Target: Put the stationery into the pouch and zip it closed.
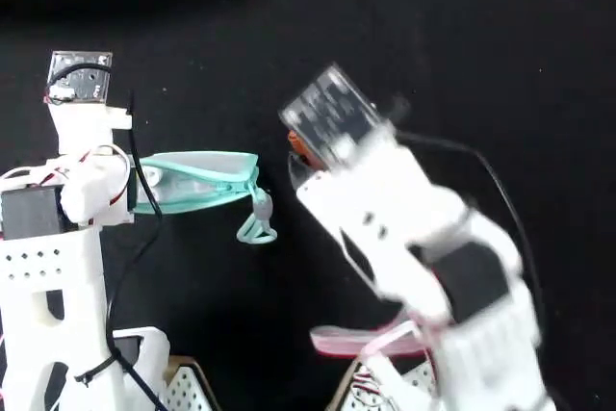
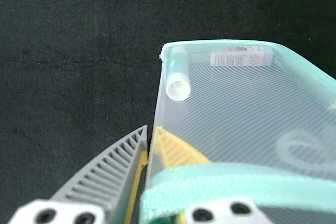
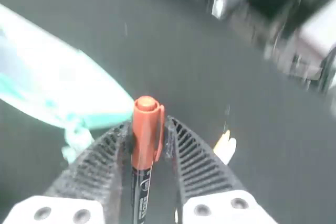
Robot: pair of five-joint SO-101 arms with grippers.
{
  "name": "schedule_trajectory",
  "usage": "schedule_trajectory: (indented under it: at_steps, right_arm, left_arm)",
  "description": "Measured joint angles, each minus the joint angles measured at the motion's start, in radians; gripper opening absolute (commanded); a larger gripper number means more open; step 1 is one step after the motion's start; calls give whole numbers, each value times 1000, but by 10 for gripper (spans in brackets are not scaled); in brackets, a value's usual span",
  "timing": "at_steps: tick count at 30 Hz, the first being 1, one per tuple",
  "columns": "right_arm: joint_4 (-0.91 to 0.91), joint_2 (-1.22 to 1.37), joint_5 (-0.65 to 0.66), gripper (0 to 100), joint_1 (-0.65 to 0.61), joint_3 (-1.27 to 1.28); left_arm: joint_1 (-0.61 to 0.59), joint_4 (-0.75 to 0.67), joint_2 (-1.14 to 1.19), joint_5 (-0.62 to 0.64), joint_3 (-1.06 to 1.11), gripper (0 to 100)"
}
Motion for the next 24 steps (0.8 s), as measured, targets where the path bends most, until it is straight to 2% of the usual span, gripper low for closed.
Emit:
schedule_trajectory:
  at_steps: [4, 9, 17, 24]
  right_arm:
    - [-60, -158, -48, 13, -55, 3]
    - [-187, -196, -97, 13, -213, 37]
    - [-598, -204, -103, 13, -445, 239]
    - [-842, -203, -103, 13, -489, 410]
  left_arm:
    - [0, 0, 0, 0, 0, 30]
    - [0, 0, 0, 0, 0, 30]
    - [0, 0, 0, 0, 0, 30]
    - [0, 0, 0, 0, 0, 30]
